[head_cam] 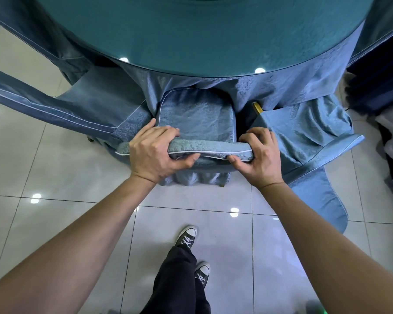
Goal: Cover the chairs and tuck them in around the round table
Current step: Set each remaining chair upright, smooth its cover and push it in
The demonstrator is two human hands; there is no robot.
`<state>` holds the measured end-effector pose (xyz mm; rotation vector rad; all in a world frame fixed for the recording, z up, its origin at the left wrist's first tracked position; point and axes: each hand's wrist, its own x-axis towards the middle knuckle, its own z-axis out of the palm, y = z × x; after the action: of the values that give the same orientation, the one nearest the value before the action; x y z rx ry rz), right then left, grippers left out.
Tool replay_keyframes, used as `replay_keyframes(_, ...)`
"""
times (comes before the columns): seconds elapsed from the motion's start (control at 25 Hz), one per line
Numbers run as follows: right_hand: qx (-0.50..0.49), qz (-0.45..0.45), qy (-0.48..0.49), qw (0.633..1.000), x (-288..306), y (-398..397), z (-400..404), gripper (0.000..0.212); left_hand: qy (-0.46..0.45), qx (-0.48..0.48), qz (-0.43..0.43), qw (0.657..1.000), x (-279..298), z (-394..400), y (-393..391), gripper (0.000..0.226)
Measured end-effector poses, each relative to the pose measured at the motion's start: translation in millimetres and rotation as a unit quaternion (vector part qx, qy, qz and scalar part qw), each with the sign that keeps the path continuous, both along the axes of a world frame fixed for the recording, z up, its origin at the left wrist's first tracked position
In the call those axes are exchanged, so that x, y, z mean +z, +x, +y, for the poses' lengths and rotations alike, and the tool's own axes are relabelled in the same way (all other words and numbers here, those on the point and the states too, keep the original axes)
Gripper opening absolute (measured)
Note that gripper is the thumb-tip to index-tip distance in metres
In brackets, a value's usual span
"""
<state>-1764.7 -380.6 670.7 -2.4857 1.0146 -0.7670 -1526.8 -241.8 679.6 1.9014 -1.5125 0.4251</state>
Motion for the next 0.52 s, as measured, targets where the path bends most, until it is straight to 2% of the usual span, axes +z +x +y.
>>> replay_keyframes(0.2,-0.012,-0.001,-0.009,1.0,7.1,22.0,-16.6,0.069,-0.002,0.0,-0.02,1.0,6.9,-19.6,22.6,0.062)
replay_keyframes(0.52,-0.004,0.055,-0.009,0.998,12.9,20.6,-47.7,0.072,0.05,0.027,0.013,0.998,16.6,-43.4,14.4,0.064)
